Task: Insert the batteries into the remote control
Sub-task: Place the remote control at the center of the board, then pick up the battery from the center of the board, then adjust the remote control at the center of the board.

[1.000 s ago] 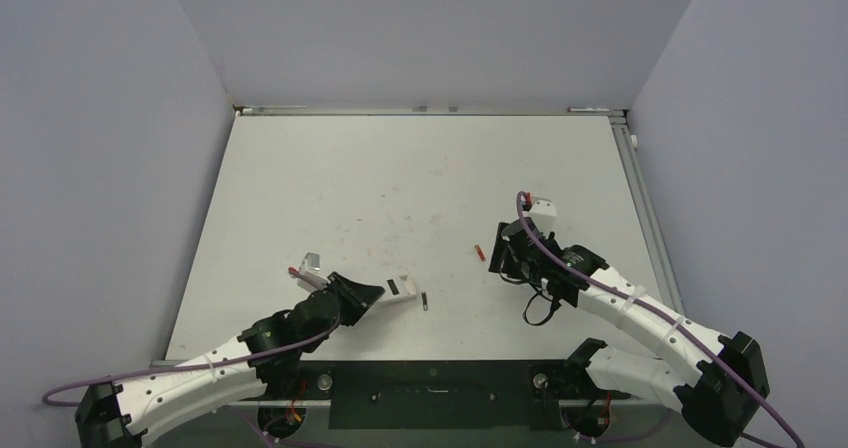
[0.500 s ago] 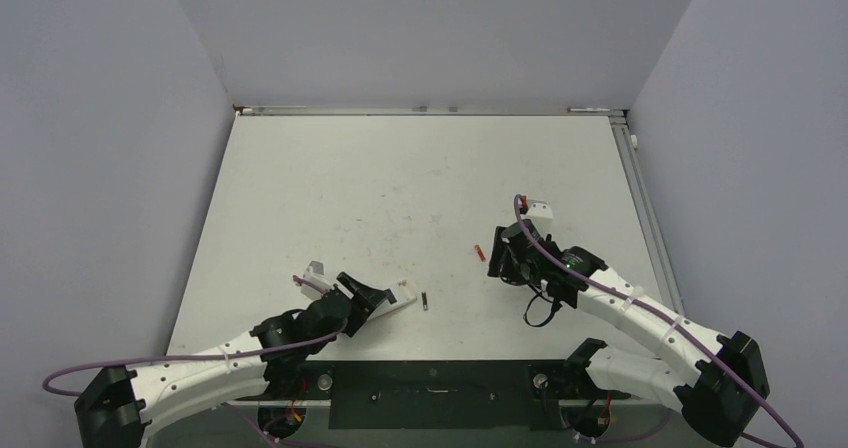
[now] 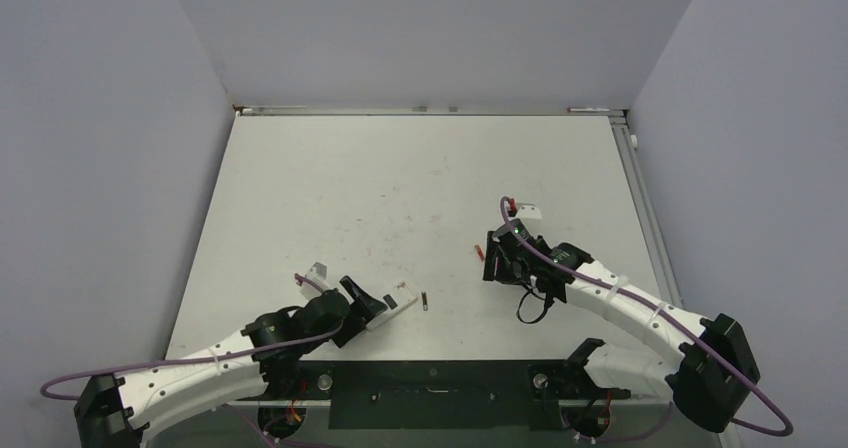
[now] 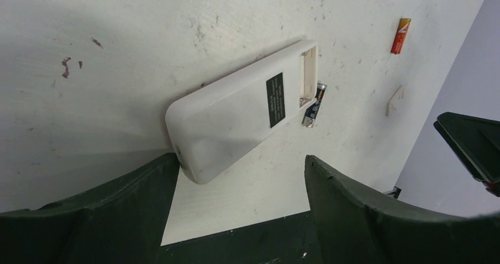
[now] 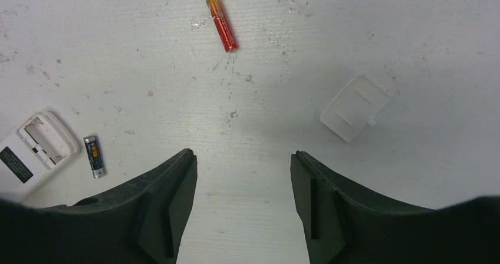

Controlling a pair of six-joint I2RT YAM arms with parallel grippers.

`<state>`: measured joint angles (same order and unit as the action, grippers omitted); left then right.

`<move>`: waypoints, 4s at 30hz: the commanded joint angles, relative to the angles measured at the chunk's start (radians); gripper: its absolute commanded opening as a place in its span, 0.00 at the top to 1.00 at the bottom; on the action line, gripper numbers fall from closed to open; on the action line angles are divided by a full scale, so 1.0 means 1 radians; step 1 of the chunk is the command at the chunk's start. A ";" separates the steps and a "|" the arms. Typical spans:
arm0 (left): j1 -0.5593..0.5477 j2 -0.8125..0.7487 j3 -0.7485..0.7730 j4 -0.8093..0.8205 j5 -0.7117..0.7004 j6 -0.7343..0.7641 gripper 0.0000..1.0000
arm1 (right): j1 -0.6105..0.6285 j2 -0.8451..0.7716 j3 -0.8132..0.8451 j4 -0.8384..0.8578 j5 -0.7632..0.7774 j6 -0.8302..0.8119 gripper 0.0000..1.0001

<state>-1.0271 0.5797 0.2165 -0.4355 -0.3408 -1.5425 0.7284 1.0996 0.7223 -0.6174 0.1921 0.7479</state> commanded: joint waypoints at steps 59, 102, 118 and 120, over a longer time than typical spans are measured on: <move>0.455 0.451 0.190 0.205 0.385 0.685 0.67 | 0.399 0.559 0.262 0.226 -0.033 0.023 0.61; 0.301 0.485 0.059 0.304 0.436 0.425 0.84 | 0.406 0.383 0.155 0.145 0.023 0.005 0.92; 0.226 0.259 -0.014 0.193 0.403 0.290 0.79 | 0.435 0.315 0.130 0.127 0.007 -0.015 0.92; 0.211 0.244 -0.026 0.192 0.405 0.271 0.79 | 0.437 0.312 0.134 0.127 -0.005 -0.038 0.92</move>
<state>-0.7891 0.8486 0.2157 -0.2077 0.0566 -1.2228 1.1534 1.4593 0.8455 -0.4923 0.1974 0.7532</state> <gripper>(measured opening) 0.205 0.099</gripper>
